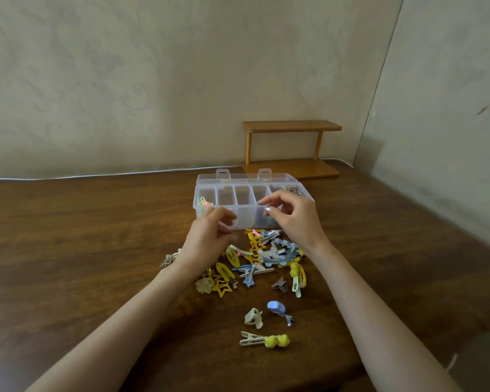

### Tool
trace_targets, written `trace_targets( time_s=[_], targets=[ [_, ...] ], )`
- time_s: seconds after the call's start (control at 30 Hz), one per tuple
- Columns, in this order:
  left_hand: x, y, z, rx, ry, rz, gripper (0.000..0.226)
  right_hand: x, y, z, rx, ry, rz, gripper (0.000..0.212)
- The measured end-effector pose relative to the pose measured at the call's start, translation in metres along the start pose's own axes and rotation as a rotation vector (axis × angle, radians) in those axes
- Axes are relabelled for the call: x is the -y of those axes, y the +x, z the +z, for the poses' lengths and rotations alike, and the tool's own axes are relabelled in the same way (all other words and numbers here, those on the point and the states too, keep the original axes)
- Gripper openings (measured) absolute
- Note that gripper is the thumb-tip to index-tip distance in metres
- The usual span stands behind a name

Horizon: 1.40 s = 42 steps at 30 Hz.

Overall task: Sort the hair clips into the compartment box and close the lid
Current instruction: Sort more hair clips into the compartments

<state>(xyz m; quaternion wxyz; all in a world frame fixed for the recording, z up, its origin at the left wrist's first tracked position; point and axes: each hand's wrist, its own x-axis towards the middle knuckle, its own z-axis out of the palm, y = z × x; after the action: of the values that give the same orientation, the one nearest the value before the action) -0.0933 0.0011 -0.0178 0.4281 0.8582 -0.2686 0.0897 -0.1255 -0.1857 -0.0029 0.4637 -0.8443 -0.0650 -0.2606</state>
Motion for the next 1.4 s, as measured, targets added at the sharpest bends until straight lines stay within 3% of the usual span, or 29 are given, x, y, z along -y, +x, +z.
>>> trace_targets(
  time_s=[0.1,0.2,0.47,0.7,1.07,1.3,1.4],
  targets=[
    [-0.009,-0.002,-0.007,0.011,-0.366,-0.164,0.030,0.005,-0.003,0.001,0.238,0.106,0.023,0.025],
    [-0.013,-0.004,-0.011,0.058,-0.565,-0.261,0.027,0.006,-0.004,0.003,0.399,0.146,0.037,0.032],
    [-0.014,-0.003,-0.010,0.110,-0.741,-0.340,0.023,0.006,-0.006,0.008,0.408,0.093,0.044,0.026],
    [-0.014,-0.004,-0.009,0.101,-0.682,-0.306,0.027,0.009,-0.006,0.007,0.429,0.138,0.040,0.023],
    [-0.015,-0.004,-0.009,0.035,-0.707,-0.225,0.036,0.007,-0.005,0.006,0.424,0.162,0.016,0.041],
    [-0.014,-0.003,-0.008,0.066,-0.750,-0.237,0.034,0.007,-0.005,0.008,0.409,0.178,0.020,0.029],
    [-0.012,-0.002,-0.006,0.058,-0.676,-0.210,0.028,0.007,-0.004,0.004,0.280,0.087,0.025,0.023]
  ],
)
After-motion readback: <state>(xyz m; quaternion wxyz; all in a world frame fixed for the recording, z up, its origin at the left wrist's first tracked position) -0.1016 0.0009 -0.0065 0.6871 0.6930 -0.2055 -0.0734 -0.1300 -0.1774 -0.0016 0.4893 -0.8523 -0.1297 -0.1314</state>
